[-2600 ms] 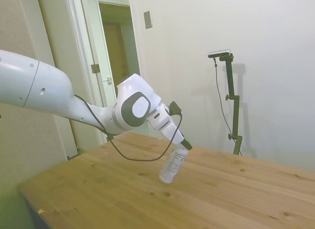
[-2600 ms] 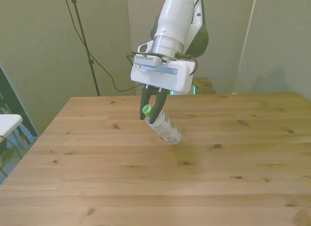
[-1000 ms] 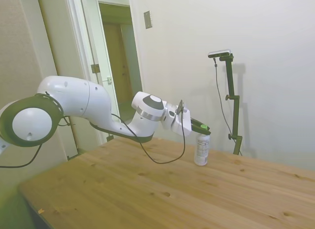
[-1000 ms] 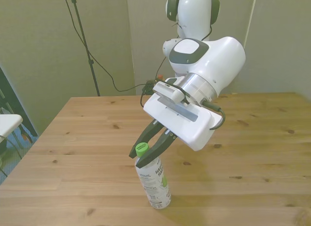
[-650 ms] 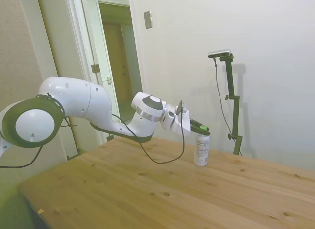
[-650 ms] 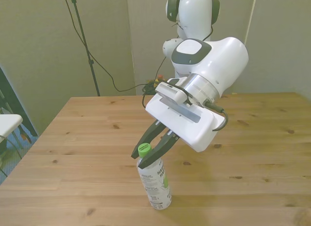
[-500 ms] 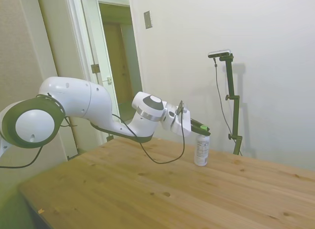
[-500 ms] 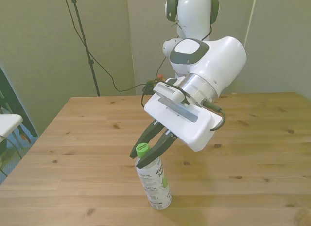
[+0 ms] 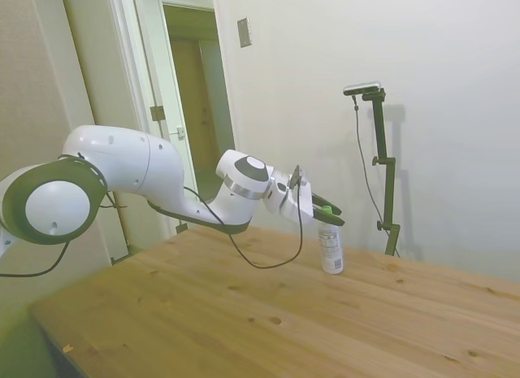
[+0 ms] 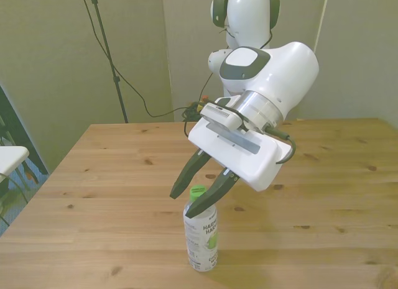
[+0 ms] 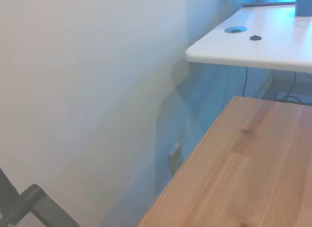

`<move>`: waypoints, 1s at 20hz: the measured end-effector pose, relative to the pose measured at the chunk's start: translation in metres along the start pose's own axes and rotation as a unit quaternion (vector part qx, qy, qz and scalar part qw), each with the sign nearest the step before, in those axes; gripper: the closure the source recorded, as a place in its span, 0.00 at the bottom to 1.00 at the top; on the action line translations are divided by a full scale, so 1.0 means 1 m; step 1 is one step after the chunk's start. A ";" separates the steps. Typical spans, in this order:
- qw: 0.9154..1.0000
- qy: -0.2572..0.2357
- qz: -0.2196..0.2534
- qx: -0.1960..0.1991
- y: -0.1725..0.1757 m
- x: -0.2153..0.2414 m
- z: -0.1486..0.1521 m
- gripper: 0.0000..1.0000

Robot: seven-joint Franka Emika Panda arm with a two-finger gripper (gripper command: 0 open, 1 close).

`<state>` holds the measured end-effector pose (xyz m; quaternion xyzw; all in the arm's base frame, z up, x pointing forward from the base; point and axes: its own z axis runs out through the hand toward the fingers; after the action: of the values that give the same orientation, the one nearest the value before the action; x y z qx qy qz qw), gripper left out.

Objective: Stand the water bottle

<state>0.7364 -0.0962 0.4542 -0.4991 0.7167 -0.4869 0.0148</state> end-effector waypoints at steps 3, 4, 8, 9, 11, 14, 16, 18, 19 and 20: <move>1.000 -0.022 0.000 -0.006 -0.009 0.009 -0.019 0.00; 0.999 -0.033 -0.006 -0.010 -0.010 0.012 -0.028 0.00; 0.994 -0.094 -0.050 -0.031 0.000 0.025 -0.074 0.00; 0.991 -0.106 -0.069 -0.037 0.006 0.029 -0.085 0.00; 0.984 -0.131 -0.105 -0.052 0.023 0.038 -0.105 0.00; 0.970 -0.170 -0.155 -0.081 0.056 0.055 -0.123 0.00; 0.957 -0.199 -0.185 -0.099 0.079 0.065 -0.133 0.00; 0.942 -0.228 -0.216 -0.115 0.098 0.073 -0.143 0.00; 0.934 -0.243 -0.232 -0.123 0.106 0.077 -0.149 0.00; 0.925 -0.258 -0.248 -0.131 0.113 0.080 -0.155 0.00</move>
<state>0.5382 -0.0458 0.4922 -0.7664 0.5990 -0.2315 0.0127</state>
